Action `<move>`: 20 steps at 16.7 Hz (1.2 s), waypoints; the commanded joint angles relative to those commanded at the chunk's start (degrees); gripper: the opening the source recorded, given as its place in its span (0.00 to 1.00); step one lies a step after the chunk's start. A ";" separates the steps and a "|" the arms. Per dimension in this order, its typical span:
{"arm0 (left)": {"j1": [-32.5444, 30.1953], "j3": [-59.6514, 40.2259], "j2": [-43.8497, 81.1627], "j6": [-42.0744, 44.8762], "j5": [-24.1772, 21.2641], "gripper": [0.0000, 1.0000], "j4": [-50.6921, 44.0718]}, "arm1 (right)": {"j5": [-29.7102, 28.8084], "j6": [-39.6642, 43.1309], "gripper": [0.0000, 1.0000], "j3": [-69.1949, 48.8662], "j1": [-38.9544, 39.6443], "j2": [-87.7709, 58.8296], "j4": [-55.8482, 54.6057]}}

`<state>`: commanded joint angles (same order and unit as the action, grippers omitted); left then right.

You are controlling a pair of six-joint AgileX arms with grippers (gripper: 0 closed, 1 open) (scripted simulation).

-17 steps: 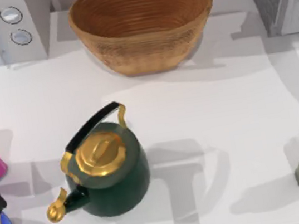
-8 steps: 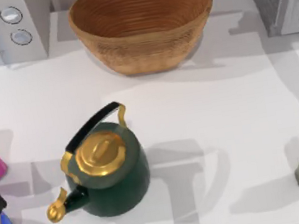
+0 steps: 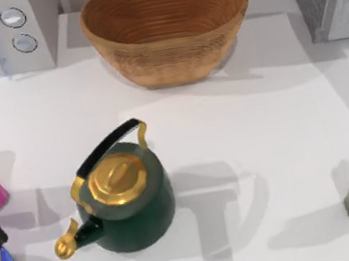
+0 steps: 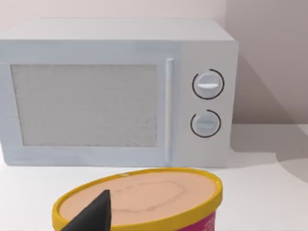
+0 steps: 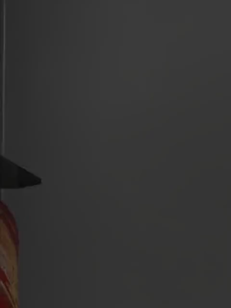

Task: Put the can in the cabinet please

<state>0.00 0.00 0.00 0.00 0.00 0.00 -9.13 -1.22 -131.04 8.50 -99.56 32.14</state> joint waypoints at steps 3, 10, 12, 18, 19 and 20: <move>0.00 0.00 0.00 0.00 0.00 1.00 0.00 | 0.90 0.03 0.00 -11.04 -1.03 -8.24 2.78; 0.00 0.00 0.00 0.00 0.00 1.00 0.00 | 2.28 0.09 0.00 -26.39 -2.60 -19.67 6.64; 0.00 0.00 0.00 0.00 0.00 1.00 0.00 | 2.30 0.09 0.00 -26.57 -2.62 -19.82 6.70; 0.00 0.00 0.00 0.00 0.00 1.00 0.00 | 2.30 0.09 0.30 -26.57 -2.62 -19.82 6.70; 0.00 0.00 0.00 0.00 0.00 1.00 0.00 | 2.30 0.09 0.38 -26.57 -2.62 -19.82 6.70; 0.00 0.00 0.00 0.00 0.00 1.00 0.00 | 2.30 0.09 0.45 -26.57 -2.62 -19.82 6.70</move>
<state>0.00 0.00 0.00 0.00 0.00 0.00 -6.83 -1.13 -157.62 5.88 -119.38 38.84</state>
